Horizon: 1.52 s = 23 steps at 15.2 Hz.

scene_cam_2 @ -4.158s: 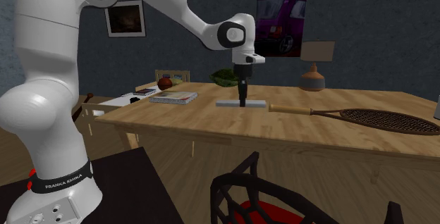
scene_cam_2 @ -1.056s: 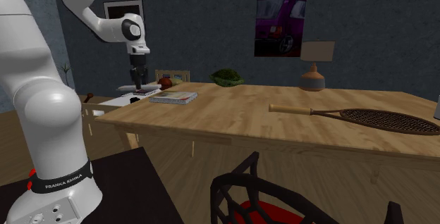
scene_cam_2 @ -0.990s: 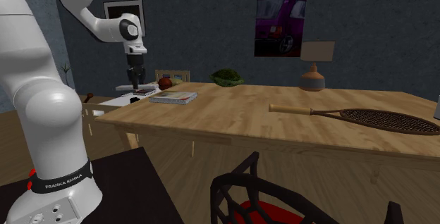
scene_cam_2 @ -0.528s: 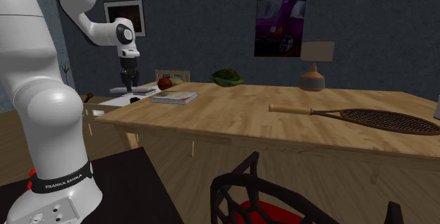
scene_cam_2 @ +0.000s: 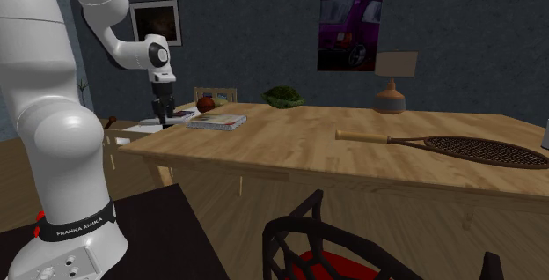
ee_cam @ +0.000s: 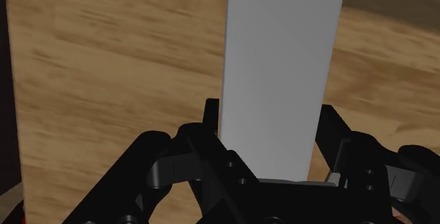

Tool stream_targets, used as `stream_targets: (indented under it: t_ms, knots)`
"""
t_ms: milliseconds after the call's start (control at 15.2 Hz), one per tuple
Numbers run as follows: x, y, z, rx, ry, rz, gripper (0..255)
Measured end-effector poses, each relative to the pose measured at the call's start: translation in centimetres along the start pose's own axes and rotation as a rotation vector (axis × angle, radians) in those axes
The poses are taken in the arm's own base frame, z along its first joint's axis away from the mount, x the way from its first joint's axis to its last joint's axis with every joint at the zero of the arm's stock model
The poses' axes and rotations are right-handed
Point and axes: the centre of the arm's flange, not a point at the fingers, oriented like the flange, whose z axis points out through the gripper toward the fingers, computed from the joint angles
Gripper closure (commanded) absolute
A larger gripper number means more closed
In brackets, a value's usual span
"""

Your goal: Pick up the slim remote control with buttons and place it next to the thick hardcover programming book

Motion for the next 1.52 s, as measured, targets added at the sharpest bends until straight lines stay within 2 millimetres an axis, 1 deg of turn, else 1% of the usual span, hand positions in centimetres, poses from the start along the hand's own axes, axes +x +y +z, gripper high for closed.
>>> stream_targets:
  t_ms: [330, 726, 792, 1188, 1254, 1452, 1518]
  knots:
    - [-0.2, 0.0, 2.6, 0.000, 0.000, 0.000, 255]
    - [-0.1, 0.0, 2.9, 0.001, 0.000, 0.000, 255]
    - [-0.1, 0.0, 2.9, 0.001, 0.000, 0.000, 0]
    - [-0.1, 0.0, 2.9, 0.001, 0.000, 0.000, 0]
    - [-0.2, 0.1, 2.4, 0.001, 0.000, 0.000, 0]
    - [-0.1, -0.1, -0.9, 0.003, 0.001, 0.000, 0]
    - [-0.3, 0.0, -1.5, 0.002, 0.001, 0.000, 0]
